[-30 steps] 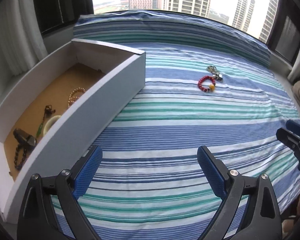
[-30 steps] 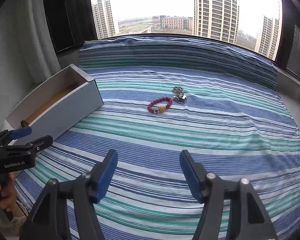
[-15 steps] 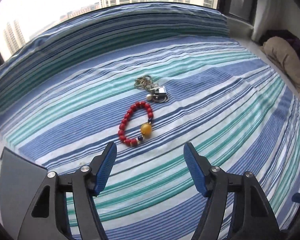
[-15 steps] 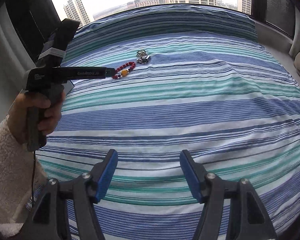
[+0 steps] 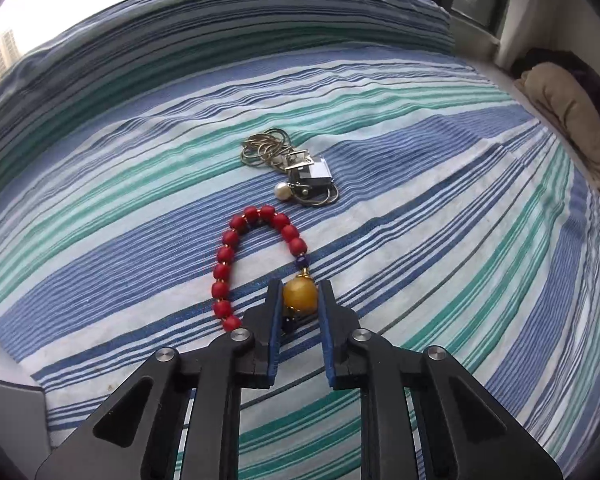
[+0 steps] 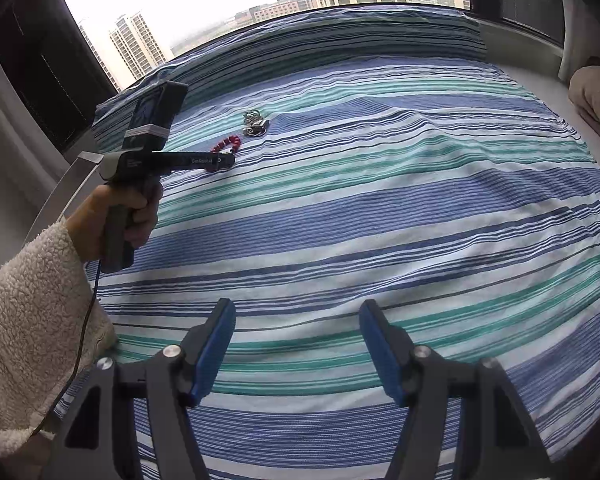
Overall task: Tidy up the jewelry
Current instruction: 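Grasp the red bead bracelet by its amber bead with the left tool, then grasp the silver keyring with the right tool while the left tool holds the bracelet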
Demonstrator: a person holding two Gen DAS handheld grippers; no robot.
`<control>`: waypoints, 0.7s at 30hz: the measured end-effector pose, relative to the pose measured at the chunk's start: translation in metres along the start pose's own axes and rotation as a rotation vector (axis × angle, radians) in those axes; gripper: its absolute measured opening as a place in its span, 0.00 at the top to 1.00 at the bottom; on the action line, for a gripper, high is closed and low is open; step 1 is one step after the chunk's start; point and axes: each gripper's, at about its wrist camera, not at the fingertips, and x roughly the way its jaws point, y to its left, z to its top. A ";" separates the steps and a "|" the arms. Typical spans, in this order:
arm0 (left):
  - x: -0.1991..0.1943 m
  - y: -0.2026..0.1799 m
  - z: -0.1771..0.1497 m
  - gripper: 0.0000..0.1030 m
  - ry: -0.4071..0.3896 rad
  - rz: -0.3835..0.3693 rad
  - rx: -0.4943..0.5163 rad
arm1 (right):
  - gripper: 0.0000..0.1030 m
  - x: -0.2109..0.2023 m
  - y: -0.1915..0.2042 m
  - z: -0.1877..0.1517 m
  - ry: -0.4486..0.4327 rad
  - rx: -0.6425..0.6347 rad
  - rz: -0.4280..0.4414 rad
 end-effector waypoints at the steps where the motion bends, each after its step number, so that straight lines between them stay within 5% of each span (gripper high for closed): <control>1: -0.001 0.001 -0.001 0.85 -0.003 0.001 -0.004 | 0.36 -0.002 0.001 0.002 -0.002 -0.004 0.002; 5: -0.017 0.009 -0.012 0.85 -0.025 0.003 -0.061 | 0.36 -0.001 0.008 0.024 0.007 -0.046 0.044; 9: -0.064 0.021 -0.036 0.85 -0.069 -0.032 -0.134 | 0.36 0.023 0.002 0.082 0.035 -0.034 0.184; 16: -0.156 0.030 -0.098 0.85 -0.071 -0.033 -0.241 | 0.36 0.165 0.021 0.221 0.149 -0.058 0.245; 21: -0.201 0.042 -0.147 0.85 -0.046 -0.013 -0.326 | 0.37 0.243 0.064 0.263 0.168 -0.128 0.167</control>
